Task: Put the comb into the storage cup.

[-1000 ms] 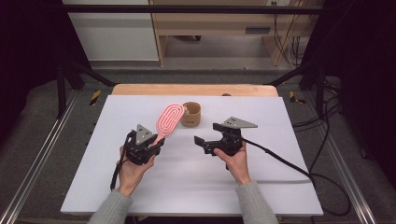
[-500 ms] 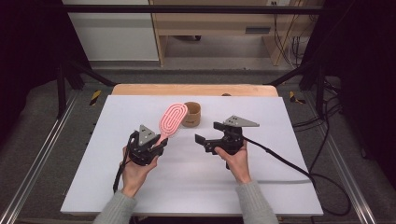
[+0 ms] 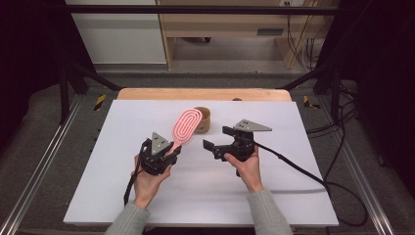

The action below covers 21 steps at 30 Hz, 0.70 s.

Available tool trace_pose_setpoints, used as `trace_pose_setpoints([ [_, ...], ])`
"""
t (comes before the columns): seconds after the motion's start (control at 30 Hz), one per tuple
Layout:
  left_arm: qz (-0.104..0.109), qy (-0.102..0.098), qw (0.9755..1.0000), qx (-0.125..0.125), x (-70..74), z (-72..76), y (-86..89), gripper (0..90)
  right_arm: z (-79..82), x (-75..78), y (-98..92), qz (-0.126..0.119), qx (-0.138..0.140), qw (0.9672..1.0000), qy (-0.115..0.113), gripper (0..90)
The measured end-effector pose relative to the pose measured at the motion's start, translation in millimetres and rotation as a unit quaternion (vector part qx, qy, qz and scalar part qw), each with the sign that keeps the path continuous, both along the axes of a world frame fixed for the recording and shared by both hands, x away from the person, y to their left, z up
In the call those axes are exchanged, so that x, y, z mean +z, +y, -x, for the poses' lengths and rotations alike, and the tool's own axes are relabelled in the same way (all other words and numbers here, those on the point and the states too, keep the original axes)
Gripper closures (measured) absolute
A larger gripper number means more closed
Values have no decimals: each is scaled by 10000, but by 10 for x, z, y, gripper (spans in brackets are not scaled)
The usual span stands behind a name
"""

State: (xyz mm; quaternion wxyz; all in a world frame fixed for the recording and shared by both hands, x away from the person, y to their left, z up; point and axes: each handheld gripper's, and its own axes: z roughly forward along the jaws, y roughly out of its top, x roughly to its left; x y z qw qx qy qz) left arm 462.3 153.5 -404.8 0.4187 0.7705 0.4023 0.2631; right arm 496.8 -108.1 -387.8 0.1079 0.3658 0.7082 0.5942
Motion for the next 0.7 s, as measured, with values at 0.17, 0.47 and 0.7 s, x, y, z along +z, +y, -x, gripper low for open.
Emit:
trace_pose_setpoints([
  [0.17,95,-60,9999,19,-34,20,-26,693,-5,6,44,-14,7,10000,25,27],
  [0.47,231,-98,9997,24,-104,68,-65,693,-21,-24,140,-29,46,9999,101,29],
  [0.7,356,-81,9993,43,-157,89,-98,693,-39,-44,185,-26,58,9998,167,32],
])
